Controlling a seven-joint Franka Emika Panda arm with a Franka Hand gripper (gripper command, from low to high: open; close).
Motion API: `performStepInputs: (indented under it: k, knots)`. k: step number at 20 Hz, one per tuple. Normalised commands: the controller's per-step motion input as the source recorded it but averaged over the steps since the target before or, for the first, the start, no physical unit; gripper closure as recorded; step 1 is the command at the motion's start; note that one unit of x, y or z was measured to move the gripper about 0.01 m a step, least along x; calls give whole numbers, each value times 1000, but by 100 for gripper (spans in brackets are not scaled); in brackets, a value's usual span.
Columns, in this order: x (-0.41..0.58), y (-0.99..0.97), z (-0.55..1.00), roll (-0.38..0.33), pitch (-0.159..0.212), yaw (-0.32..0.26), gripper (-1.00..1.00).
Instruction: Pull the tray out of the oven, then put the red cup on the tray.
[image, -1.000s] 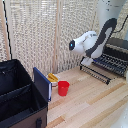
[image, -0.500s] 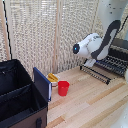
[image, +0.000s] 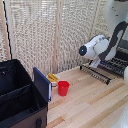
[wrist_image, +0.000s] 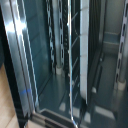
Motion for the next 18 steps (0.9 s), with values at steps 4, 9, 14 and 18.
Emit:
performStepInputs:
  k: [4,9,14,18]
  knots:
    - [0,-477,0,2,0,143,-100]
    - [0,-399,-15,31,4,61,-100]
    - [12,-191,0,36,47,74,-100]
    - [101,-188,0,78,57,62,100]
